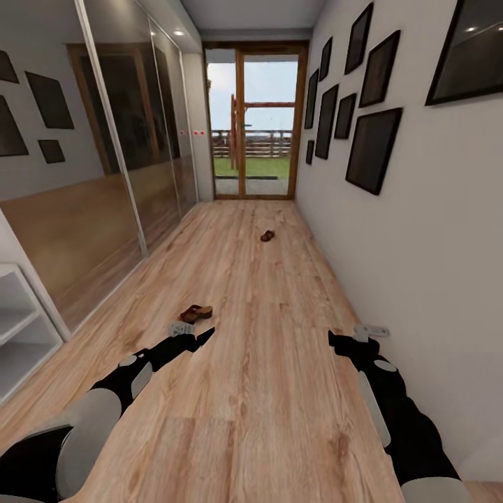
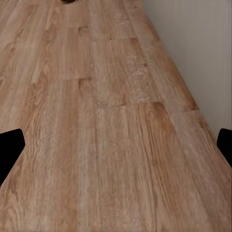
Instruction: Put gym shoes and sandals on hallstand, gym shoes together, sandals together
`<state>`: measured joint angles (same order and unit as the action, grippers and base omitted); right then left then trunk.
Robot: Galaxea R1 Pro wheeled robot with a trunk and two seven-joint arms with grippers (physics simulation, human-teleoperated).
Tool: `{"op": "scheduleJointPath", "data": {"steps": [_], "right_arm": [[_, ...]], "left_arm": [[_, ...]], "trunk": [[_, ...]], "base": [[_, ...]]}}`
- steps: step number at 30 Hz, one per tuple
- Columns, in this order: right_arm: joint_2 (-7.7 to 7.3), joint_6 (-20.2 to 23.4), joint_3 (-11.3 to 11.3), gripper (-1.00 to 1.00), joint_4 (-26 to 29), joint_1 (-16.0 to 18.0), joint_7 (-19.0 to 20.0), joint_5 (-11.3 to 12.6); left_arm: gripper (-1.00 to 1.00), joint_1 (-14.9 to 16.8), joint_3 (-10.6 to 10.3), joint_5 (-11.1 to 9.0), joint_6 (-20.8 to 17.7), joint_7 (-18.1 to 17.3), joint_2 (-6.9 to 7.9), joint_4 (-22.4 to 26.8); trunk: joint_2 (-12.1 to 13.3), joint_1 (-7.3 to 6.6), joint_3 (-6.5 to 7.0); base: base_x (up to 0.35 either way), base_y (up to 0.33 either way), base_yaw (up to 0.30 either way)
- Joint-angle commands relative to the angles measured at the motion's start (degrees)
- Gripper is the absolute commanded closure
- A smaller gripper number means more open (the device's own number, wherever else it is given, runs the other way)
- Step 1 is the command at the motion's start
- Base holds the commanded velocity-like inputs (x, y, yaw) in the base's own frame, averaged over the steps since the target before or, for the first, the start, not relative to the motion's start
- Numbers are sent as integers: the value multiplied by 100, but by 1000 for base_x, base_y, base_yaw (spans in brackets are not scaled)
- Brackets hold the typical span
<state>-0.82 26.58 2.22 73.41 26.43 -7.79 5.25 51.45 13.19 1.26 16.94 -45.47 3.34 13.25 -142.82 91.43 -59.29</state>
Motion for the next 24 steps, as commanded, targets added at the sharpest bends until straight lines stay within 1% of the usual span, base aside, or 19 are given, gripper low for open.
{"op": "scheduleJointPath", "data": {"steps": [1, 24], "right_arm": [[-3, 22, -9, -100, 6, 3, -41, 59], [-5, 23, -2, -100, 12, 3, -48, 73]], "left_arm": [[-100, 5, 25, 14, 20, -23, 0, -7], [-100, 10, 25, 14, 20, -23, 0, -7]], "trunk": [[-2, 2, -6], [-2, 2, -6]], "base": [[345, -96, 0], [346, -96, 0]]}}
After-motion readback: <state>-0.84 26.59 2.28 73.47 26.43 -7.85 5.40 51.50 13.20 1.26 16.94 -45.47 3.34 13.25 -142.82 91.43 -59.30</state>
